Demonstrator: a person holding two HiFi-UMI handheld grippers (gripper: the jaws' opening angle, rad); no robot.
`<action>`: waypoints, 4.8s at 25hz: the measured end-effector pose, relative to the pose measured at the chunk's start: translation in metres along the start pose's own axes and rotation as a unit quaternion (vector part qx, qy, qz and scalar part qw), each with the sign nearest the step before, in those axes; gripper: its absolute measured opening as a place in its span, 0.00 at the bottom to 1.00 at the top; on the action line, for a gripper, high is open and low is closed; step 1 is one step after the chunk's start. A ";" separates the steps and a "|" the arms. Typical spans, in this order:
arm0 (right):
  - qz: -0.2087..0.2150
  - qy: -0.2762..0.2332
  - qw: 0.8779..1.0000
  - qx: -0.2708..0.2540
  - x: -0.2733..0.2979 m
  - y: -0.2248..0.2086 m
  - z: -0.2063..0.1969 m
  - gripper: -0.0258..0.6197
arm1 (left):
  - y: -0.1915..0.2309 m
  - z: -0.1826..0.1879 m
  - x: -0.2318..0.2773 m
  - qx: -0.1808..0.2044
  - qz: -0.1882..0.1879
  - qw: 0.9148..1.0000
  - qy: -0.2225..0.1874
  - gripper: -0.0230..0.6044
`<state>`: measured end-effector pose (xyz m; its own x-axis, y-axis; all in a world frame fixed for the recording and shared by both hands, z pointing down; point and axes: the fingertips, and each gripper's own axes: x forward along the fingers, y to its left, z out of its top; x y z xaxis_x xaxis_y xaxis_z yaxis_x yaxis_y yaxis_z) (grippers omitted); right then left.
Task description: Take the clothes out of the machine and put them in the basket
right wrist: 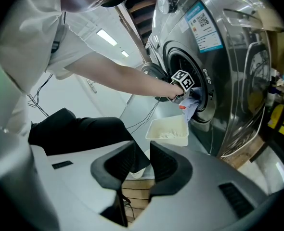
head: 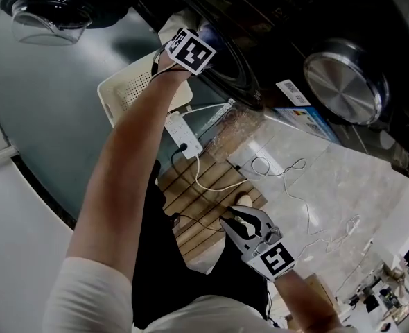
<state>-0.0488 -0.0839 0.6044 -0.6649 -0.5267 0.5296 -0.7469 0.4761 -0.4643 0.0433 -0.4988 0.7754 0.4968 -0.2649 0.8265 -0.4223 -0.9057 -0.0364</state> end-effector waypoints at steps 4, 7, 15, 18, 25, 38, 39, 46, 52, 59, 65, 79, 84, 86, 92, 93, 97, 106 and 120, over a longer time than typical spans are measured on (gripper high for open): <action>0.002 -0.001 1.000 -0.012 -0.008 0.004 0.001 0.16 | 0.006 0.009 -0.023 -0.017 0.014 0.999 -0.023 0.31; 0.002 0.003 0.999 -0.033 -0.015 0.007 0.002 0.16 | 0.010 0.011 -0.041 -0.041 0.021 0.998 -0.034 0.30; 0.007 -0.003 0.999 -0.051 -0.043 0.020 0.005 0.16 | 0.018 0.020 -0.100 -0.094 0.038 0.992 -0.076 0.30; 0.009 -0.003 0.998 -0.055 -0.053 0.026 0.001 0.16 | 0.016 0.023 -0.124 -0.104 0.046 0.989 -0.089 0.30; 0.017 -0.008 0.997 -0.075 -0.083 0.045 0.001 0.16 | 0.013 0.021 -0.190 -0.145 0.063 0.981 -0.114 0.30; 0.039 -0.013 0.994 -0.104 -0.132 0.068 0.016 0.16 | 0.008 0.033 -0.315 -0.184 0.095 0.964 -0.166 0.30; 0.041 -0.013 0.993 -0.107 -0.134 0.070 0.017 0.16 | 0.007 0.034 -0.323 -0.185 0.097 0.963 -0.169 0.30; 0.055 -0.014 0.990 -0.127 -0.147 0.079 0.029 0.16 | 0.002 0.034 -0.377 -0.193 0.110 0.956 -0.192 0.30; 0.072 -0.013 0.987 -0.143 -0.148 0.090 0.035 0.16 | 0.008 0.021 -0.424 -0.203 0.126 0.949 -0.206 0.30; 0.093 -0.011 0.983 -0.161 -0.136 0.101 0.040 0.16 | 0.019 -0.011 -0.462 -0.210 0.153 0.943 -0.206 0.30; 0.119 0.002 0.978 -0.172 -0.122 0.114 0.041 0.16 | 0.027 -0.047 -0.482 -0.226 0.172 0.937 -0.203 0.30; 0.140 0.027 0.974 -0.175 -0.086 0.114 0.049 0.16 | 0.043 -0.116 -0.465 -0.264 0.178 0.930 -0.185 0.30; 0.134 0.035 0.976 -0.167 -0.076 0.107 0.046 0.16 | 0.043 -0.137 -0.438 -0.274 0.172 0.930 -0.177 0.30; 0.131 0.036 0.977 -0.165 -0.068 0.102 0.045 0.16 | 0.047 -0.146 -0.425 -0.278 0.172 0.929 -0.174 0.30; 0.123 0.050 0.980 -0.149 -0.048 0.089 0.039 0.16 | 0.051 -0.175 -0.374 -0.293 0.161 0.929 -0.158 0.30; 0.121 0.053 0.981 -0.144 -0.044 0.086 0.038 0.16 | 0.052 -0.180 -0.364 -0.294 0.159 0.930 -0.155 0.30; 0.116 0.058 0.983 -0.131 -0.022 0.072 0.034 0.16 | 0.056 -0.204 -0.318 -0.302 0.148 0.931 -0.140 0.30; 0.095 0.063 0.989 -0.095 0.032 0.038 0.035 0.16 | 0.075 -0.259 -0.209 -0.309 0.126 0.937 -0.099 0.30; 0.069 0.095 0.992 -0.055 0.074 0.005 0.009 0.16 | 0.077 -0.313 -0.071 -0.301 0.081 0.950 -0.014 0.33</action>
<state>-0.1015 -0.1266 0.6346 -0.7394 -0.3139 0.5956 -0.6368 0.6134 -0.4672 -0.2619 -0.4458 0.8901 0.4043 -0.4010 0.8220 -0.8478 -0.5016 0.1722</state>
